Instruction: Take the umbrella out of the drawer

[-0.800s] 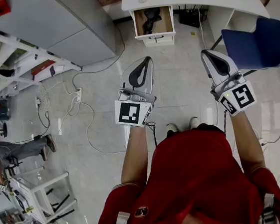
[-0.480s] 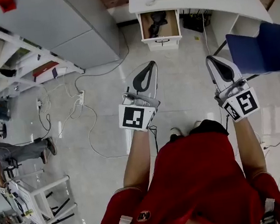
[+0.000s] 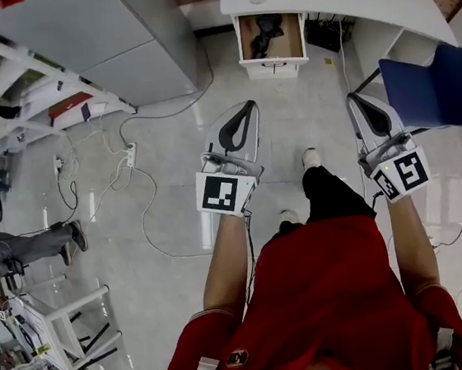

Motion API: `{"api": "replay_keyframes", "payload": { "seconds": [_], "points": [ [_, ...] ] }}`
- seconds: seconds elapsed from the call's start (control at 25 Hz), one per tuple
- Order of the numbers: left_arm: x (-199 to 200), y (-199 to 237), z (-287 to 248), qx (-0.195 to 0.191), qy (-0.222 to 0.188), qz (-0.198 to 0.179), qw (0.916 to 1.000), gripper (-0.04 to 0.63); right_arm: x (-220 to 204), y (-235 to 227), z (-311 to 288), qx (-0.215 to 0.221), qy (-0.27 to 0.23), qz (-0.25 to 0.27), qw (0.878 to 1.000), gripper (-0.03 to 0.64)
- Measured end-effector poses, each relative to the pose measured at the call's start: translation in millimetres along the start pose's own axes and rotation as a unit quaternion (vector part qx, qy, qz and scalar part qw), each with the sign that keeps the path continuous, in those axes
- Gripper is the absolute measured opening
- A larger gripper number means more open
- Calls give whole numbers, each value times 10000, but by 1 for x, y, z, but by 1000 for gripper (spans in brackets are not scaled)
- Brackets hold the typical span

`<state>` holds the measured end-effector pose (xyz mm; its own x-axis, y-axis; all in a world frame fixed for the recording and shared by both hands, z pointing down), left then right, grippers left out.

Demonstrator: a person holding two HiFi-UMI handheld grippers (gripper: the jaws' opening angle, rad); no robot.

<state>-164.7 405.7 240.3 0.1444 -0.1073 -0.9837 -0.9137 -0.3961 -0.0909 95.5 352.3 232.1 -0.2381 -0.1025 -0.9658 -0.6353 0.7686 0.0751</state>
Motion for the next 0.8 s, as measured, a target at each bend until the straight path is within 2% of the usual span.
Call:
{"api": "replay_keyframes", "payload": {
  "seconds": [0.16, 0.4, 0.8],
  "points": [
    [-5, 17, -22, 75, 124, -60, 9999, 6, -5, -19, -27, 49, -18, -19, 10000, 12],
    [-9, 57, -88, 207, 434, -182, 9987, 6, -10, -77, -90, 34, -77, -22, 10000, 12],
    [-21, 114, -253, 298, 819, -131, 9961, 6, -23, -205, -192, 96, 123, -103, 9998, 12]
  ]
}}
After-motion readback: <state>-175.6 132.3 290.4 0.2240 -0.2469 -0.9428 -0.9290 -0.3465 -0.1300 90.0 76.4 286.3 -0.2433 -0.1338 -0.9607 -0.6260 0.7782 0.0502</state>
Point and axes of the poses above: the fingertips, and each gripper's own axes: z backward along the fingers, y to its left, x out of its top, the point moved 8 cm from there along z, backward along the fingers, and after that the axes turned 15 degrees about y, right-handed, at the moved point
